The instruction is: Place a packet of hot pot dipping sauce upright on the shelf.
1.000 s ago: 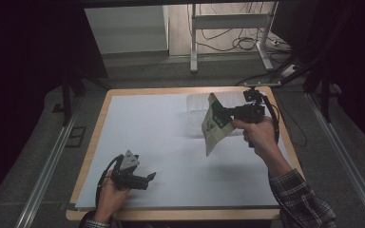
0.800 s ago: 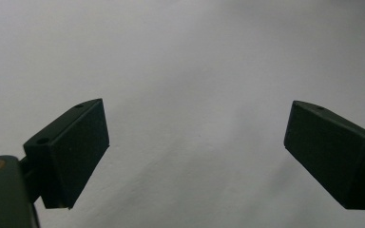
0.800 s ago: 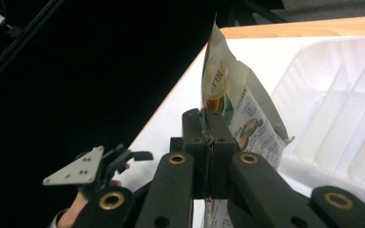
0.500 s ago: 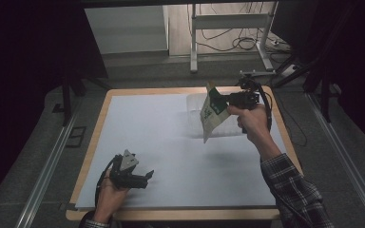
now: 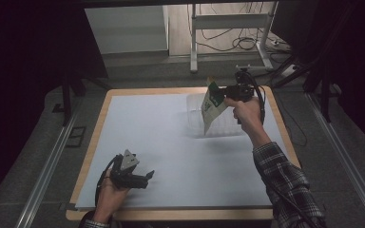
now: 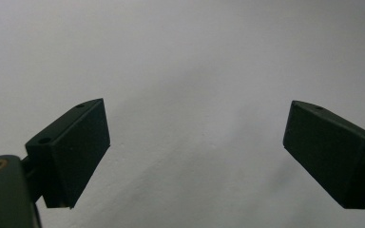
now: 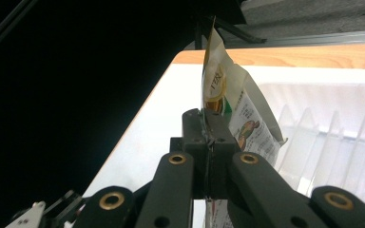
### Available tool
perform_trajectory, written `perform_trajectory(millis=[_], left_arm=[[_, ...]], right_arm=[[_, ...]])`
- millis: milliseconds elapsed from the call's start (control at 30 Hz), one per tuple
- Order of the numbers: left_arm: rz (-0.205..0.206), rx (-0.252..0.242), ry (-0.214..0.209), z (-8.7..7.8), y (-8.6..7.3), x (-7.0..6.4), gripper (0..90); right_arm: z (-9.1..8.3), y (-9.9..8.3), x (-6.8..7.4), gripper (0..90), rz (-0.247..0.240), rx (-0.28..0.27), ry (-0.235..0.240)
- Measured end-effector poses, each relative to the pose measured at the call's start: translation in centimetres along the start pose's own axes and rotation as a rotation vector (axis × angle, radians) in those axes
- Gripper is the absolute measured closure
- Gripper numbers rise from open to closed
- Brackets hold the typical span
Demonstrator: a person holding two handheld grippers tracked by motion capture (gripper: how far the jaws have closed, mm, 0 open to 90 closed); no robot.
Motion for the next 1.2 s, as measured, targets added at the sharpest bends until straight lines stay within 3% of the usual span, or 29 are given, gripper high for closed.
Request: perform_trajectory(millis=[633,1200], left_arm=[[-0.016,-0.037,-0.012,-0.1,0.2,0.2,4.1],[-0.004,-0.035,-0.017,-0.1,0.2,0.0,3.9]], right_arm=[[2.0,2.3,-1.6,89.0,-0.009,-0.03,-0.061],[4.6,0.8,-3.3,88.8,-0.004,-0.003,-0.112]])
Point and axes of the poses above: each handheld gripper's, and its own axes: z roughly forward along the jaws, y roughly out of its top, x roughly to its left, the point moved 7 cm from there along z, roughly forward along the jaws, and after that the axes turned 6 degrees about -z, right-handed, at the moved point
